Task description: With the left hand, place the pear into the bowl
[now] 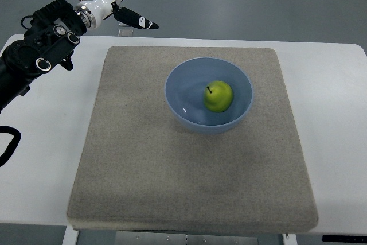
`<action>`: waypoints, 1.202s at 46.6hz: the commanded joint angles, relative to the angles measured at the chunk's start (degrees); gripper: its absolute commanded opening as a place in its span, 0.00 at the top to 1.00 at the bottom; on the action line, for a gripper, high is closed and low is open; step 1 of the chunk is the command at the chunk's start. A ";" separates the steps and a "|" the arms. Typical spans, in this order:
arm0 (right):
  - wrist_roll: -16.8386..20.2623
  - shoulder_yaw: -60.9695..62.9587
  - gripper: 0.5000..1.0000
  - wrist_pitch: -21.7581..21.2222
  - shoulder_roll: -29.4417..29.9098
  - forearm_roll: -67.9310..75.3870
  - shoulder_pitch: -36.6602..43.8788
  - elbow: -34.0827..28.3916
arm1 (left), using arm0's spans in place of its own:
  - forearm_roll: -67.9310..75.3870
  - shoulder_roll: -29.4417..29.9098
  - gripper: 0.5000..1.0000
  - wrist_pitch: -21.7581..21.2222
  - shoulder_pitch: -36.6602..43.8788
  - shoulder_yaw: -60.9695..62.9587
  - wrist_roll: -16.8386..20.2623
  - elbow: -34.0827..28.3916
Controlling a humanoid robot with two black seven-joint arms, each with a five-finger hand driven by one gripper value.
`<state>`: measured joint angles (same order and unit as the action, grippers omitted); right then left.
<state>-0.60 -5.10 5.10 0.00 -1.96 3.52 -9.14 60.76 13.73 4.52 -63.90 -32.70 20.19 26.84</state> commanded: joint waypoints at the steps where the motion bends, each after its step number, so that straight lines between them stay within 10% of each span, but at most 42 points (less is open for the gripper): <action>1: -0.01 0.00 0.15 0.00 0.00 0.03 -0.01 0.00 | -5.81 -0.89 0.04 -1.08 0.00 -0.08 0.02 -3.45; 36: -0.01 0.00 0.15 0.00 0.00 0.03 -0.01 0.00 | -51.08 -7.57 0.05 -5.75 4.83 -0.43 -3.40 -17.26; 56: -0.01 0.00 0.15 0.00 0.00 0.03 -0.01 0.00 | -65.06 -8.54 0.05 5.94 4.92 -0.70 -3.49 -16.73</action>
<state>-0.59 -5.10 5.10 0.00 -1.95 3.52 -9.14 -4.11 5.32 10.27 -58.98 -33.44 16.68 10.18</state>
